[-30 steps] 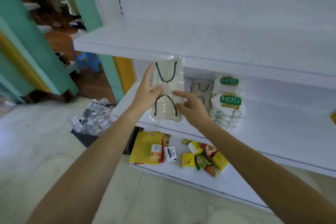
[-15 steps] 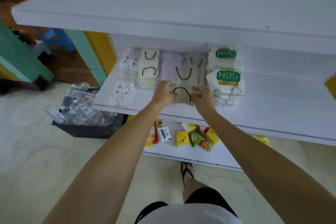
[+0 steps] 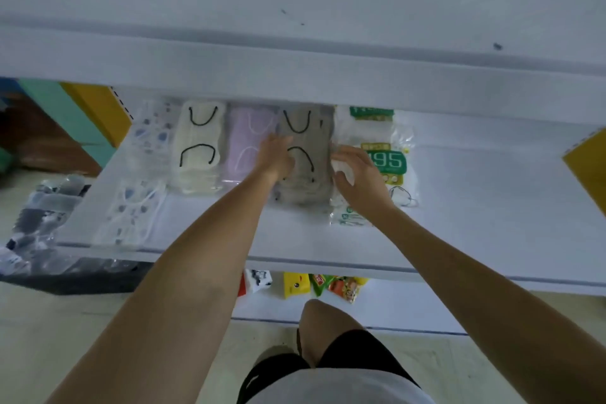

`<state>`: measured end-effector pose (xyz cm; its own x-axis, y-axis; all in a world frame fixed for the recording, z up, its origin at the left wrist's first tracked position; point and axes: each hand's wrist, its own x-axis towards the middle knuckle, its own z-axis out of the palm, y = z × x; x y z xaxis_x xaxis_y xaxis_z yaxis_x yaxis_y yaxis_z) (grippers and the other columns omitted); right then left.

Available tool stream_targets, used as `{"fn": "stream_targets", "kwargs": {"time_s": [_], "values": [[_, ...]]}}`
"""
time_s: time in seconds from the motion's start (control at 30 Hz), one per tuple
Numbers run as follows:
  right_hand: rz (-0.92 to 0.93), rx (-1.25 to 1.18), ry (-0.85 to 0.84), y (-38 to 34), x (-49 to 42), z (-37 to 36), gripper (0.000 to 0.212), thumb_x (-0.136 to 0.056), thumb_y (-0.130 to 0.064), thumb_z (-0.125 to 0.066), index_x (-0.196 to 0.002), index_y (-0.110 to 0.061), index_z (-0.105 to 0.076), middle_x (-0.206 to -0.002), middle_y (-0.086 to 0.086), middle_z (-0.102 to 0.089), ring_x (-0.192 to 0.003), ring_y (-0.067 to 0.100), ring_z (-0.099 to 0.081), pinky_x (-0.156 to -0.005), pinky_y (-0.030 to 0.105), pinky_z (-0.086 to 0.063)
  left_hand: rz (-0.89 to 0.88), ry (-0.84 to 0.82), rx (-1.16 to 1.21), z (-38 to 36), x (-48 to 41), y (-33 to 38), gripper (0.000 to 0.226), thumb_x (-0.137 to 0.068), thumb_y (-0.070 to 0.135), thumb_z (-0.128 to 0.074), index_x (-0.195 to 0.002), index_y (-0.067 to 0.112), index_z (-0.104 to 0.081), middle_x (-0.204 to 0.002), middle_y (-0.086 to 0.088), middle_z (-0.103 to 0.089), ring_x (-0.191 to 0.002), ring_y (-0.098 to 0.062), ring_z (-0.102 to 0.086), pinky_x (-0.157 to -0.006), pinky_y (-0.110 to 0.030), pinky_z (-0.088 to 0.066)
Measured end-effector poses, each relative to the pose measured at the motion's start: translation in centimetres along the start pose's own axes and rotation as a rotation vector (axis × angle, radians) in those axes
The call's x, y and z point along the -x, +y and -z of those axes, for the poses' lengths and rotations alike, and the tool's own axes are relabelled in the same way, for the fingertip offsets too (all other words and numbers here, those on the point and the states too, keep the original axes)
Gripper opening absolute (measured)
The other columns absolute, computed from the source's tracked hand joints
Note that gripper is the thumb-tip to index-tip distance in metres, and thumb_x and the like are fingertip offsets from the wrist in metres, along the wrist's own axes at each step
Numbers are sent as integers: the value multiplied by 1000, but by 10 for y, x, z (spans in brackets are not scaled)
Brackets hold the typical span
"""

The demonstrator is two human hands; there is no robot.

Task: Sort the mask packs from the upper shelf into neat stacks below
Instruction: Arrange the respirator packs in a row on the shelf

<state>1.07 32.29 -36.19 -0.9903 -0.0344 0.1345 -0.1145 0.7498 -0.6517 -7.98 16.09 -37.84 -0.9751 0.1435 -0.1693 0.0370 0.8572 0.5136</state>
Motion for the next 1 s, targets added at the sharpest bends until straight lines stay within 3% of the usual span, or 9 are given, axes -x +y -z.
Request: {"fn": "stream_targets", "kwargs": {"time_s": [0.07, 0.13, 0.27, 0.43, 0.57, 0.67, 0.77, 0.9, 1.0], "values": [[-35, -4, 66, 6, 14, 17, 34, -90, -4, -51, -124, -4, -56, -135, 11, -46, -119, 21, -48, -93, 16, -36, -19, 16, -8, 5, 8, 7, 53, -90, 1, -47, -141, 10, -40, -152, -24, -16, -142, -33, -17, -109, -32, -23], [-94, 6, 90, 11, 25, 36, 35, -89, -2, -53, -124, -2, -55, -132, 14, -49, -117, 25, -49, -91, 13, -34, -97, 47, 8, 11, 22, 14, 44, -90, 3, -49, -134, 4, -48, -145, -26, -32, -138, -32, -25, -106, -27, -20], [-240, 14, 105, 12, 31, 69, 40, -90, -10, -56, -129, -5, -50, -134, 12, -46, -117, 24, -50, -80, 7, -30, -174, 47, 147, 15, 57, 35, 38, -90, 5, -51, -127, 0, -51, -130, -20, -49, -121, -31, -46, -97, -30, -34], [-501, -102, 40, 24, 8, 76, 80, -84, -33, -67, -146, -12, -22, -146, 10, -26, -130, 26, -37, -94, 30, -42, -60, -39, 329, -16, 84, 69, 33, -93, 14, -52, -123, 0, -53, -115, -14, -61, -103, -22, -56, -71, -17, -34], [-666, -156, 23, 58, -5, 66, 94, -80, -42, -69, -147, -10, -12, -147, 13, -22, -131, 31, -34, -94, 36, -41, 19, -42, 430, -66, 81, 82, 51, -94, 23, -53, -140, 5, -38, -140, -12, -45, -126, -22, -44, -91, -20, -34], [-866, -362, -67, 87, -10, 55, 104, -70, -53, -74, -144, -10, -15, -143, 12, -32, -128, 33, -39, -97, 42, -38, 120, -24, 533, -92, 79, 93, 57, -93, 27, -55, -142, 7, -33, -142, -9, -39, -131, -22, -38, -94, -18, -31], [-957, -553, -245, 110, -5, 44, 114, -51, -68, -75, -140, -14, -28, -137, 7, -46, -125, 30, -44, -98, 49, -33, 217, 134, 633, -108, 80, 103, 55, -86, 31, -63, -132, 6, -43, -128, -12, -47, -121, -28, -46, -102, -41, -41], [-879, -691, -396, 129, 6, 44, 78, -65, -66, -67, -124, -18, -51, -111, 0, -63, -100, 18, -56, -83, 38, -39, 348, 224, 736, -120, 78, 128, 77, -85, 48, -60, -139, 3, -30, -140, -15, -34, -129, -29, -38, -106, -39, -36], [-793, -710, -427, 138, 9, 45, 77, -68, -63, -67, -127, -18, -49, -113, 1, -63, -91, 14, -59, -64, 30, -38, 500, 225, 708, -130, 69, 138, 77, -92, 48, -50, -143, -1, -19, -146, -16, -23, -132, -30, -33, -102, -37, -33]]}}
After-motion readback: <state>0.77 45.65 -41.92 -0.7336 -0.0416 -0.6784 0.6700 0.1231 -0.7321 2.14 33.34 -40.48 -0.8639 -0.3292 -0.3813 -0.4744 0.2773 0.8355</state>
